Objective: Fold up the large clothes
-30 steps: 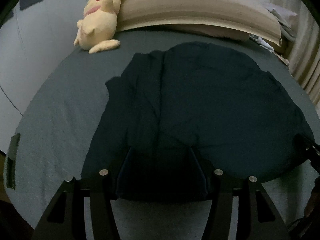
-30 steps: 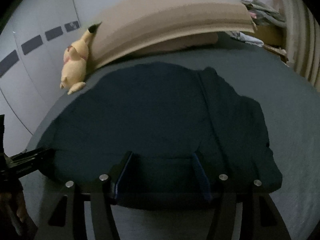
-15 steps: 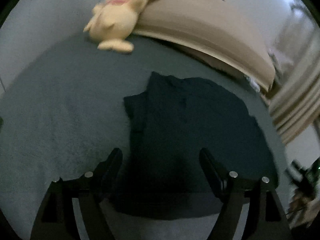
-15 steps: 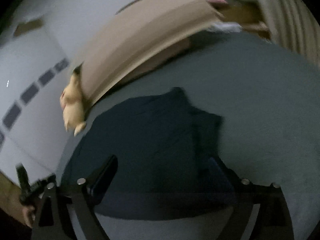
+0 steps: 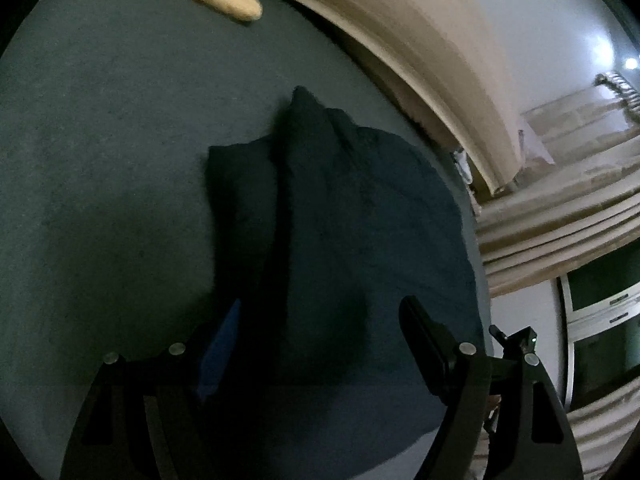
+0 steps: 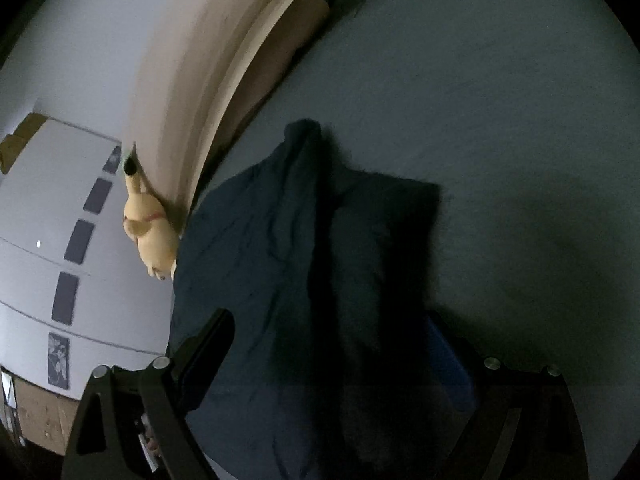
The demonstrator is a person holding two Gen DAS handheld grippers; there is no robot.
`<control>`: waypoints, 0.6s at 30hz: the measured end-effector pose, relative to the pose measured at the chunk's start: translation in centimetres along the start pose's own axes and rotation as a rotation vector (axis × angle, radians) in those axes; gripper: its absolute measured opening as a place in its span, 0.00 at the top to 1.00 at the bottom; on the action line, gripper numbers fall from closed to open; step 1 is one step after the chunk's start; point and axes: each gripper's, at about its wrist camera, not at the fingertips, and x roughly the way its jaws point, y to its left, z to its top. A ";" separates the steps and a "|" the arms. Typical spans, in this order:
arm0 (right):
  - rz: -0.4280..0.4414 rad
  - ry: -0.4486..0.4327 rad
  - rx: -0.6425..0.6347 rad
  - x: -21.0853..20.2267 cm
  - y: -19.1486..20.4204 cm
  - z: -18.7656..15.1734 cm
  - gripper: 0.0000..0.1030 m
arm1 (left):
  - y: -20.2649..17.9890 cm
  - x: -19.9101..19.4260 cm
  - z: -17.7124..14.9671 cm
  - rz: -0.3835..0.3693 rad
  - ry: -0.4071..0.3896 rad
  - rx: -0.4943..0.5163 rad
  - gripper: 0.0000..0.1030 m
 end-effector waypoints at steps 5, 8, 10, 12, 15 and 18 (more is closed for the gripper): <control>-0.014 0.060 -0.042 2.0 0.7 0.1 0.09 | 1.0 1.2 0.1 0.004 0.040 -0.001 0.22; -0.028 0.080 -0.077 2.6 1.4 0.1 0.23 | 1.1 1.3 0.1 -0.010 0.032 -0.010 0.22; -0.067 0.097 -0.095 3.3 1.9 0.4 0.39 | 0.3 2.0 0.2 0.006 0.056 0.027 0.22; -0.073 0.115 -0.118 3.8 2.6 0.3 0.56 | -0.5 2.3 0.0 0.040 0.066 0.071 0.39; -0.118 0.118 -0.192 3.6 4.7 0.2 0.72 | -1.6 2.7 -0.1 0.074 0.062 0.102 0.69; -0.172 0.117 -0.278 3.0 7.4 0.4 0.78 | -3.6 2.3 0.0 0.148 0.041 0.160 0.78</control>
